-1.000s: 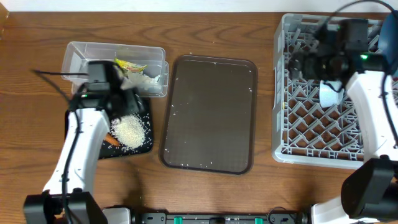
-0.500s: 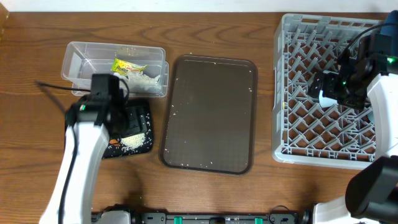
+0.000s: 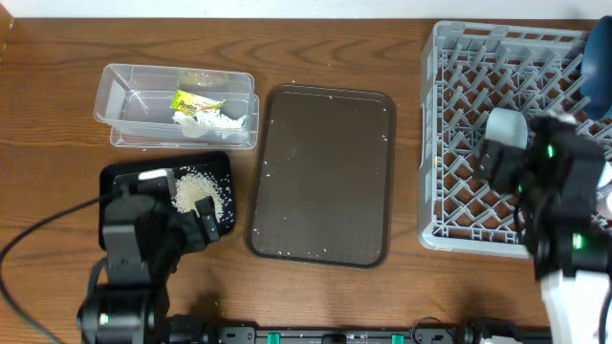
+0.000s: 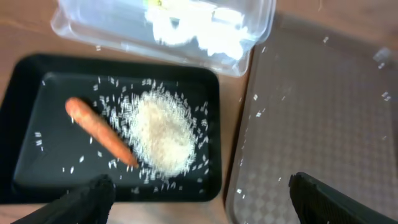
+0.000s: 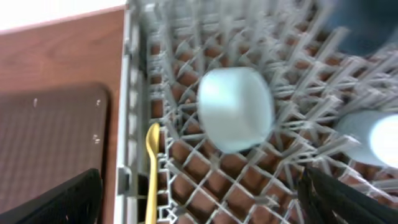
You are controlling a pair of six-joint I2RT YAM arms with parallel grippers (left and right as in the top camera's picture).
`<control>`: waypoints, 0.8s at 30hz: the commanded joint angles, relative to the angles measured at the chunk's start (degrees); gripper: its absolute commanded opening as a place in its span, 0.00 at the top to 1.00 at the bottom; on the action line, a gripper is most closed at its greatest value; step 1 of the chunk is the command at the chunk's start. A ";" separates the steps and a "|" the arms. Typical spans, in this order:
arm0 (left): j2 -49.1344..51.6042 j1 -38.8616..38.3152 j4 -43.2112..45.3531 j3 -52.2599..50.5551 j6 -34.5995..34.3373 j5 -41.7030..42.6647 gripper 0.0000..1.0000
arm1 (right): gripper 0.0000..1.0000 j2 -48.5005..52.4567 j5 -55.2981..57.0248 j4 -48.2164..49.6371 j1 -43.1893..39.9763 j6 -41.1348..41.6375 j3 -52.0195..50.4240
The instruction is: Sort waste into correct bins and load items into the dishwasher rack
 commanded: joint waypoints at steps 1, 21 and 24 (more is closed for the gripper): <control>-1.84 0.15 0.63 -0.26 0.59 -0.26 0.08 | 0.01 -5.49 3.34 0.92 0.59 3.74 -4.15; -1.64 0.15 -0.24 -0.26 0.57 -0.26 0.07 | 0.01 -10.23 3.34 -16.92 0.57 3.74 -4.96; -1.64 0.15 -0.24 -0.26 0.59 -0.26 0.07 | 0.01 -10.23 3.34 -17.88 0.57 3.74 -4.96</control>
